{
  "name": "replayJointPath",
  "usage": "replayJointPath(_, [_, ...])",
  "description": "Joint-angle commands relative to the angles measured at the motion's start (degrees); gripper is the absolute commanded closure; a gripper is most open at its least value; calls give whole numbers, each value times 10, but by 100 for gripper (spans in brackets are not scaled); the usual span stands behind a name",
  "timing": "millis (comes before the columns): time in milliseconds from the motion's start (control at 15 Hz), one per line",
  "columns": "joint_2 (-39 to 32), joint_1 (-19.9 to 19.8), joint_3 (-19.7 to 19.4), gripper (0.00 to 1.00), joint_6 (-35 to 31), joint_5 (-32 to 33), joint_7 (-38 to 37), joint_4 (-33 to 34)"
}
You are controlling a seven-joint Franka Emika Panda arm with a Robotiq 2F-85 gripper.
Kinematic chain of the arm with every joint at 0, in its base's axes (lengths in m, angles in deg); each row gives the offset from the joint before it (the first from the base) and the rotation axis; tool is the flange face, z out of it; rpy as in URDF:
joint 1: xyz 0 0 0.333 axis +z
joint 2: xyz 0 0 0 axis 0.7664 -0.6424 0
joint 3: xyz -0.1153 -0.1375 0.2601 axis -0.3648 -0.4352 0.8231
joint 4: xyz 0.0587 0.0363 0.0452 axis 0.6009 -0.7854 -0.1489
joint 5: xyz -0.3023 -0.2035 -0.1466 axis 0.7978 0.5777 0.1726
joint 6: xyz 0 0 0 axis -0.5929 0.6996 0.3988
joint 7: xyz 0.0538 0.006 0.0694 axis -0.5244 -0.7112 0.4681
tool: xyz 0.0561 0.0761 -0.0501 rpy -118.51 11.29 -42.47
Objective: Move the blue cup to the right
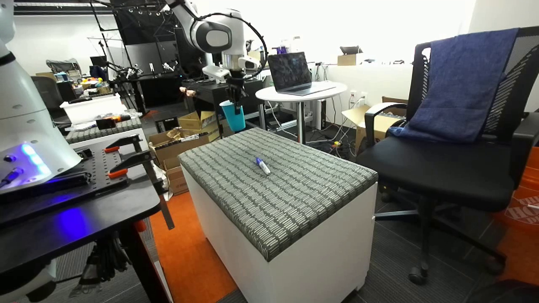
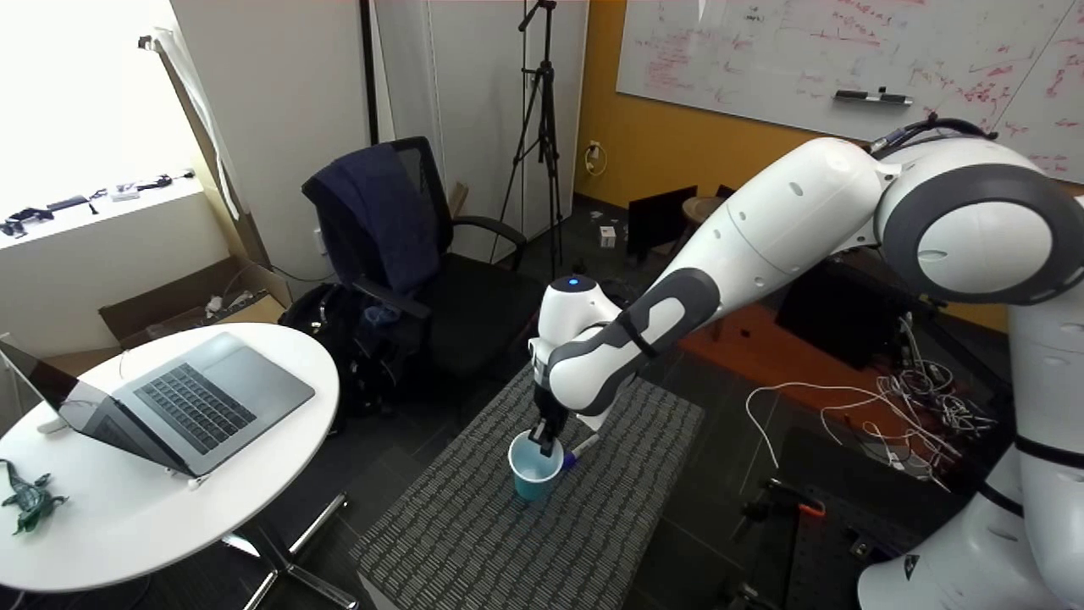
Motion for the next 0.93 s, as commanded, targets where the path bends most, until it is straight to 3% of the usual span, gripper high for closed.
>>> replayJointPath(0, [38,-45,0,100,44,-37,59,-9])
replayJointPath(400, [46,-87,-33,100,103,-60,101,21])
replayJointPath(867, [17,-92,-78,100,109,-54,85,71])
